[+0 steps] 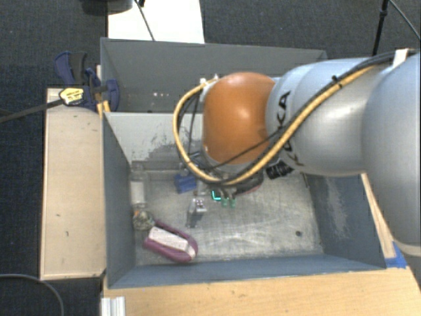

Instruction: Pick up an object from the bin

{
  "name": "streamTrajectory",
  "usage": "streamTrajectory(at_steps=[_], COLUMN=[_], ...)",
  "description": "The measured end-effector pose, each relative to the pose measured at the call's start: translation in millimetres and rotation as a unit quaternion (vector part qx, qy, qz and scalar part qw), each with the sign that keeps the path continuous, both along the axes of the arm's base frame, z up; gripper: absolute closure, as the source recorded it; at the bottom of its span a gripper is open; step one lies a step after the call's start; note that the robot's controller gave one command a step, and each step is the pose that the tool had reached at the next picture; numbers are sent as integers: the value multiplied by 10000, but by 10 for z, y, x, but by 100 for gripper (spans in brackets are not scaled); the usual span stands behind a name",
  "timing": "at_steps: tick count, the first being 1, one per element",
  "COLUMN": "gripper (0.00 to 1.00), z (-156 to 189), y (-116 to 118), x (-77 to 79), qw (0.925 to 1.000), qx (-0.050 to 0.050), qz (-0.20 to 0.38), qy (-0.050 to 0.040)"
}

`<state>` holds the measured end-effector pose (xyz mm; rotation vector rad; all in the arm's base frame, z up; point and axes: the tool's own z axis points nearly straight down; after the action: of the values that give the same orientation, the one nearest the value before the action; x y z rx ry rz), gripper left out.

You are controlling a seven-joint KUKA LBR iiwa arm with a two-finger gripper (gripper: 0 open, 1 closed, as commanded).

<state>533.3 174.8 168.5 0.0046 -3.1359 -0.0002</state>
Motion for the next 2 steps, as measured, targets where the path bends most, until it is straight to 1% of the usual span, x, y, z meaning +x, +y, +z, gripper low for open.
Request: streamTrajectory(at_steps=[1, 2], gripper=[0, 100], z=[-703, -682], y=[-305, -289], x=[470, 476], qw=[9956, 9957], qx=[-1, 10], qz=[938, 920], qy=[-31, -46])
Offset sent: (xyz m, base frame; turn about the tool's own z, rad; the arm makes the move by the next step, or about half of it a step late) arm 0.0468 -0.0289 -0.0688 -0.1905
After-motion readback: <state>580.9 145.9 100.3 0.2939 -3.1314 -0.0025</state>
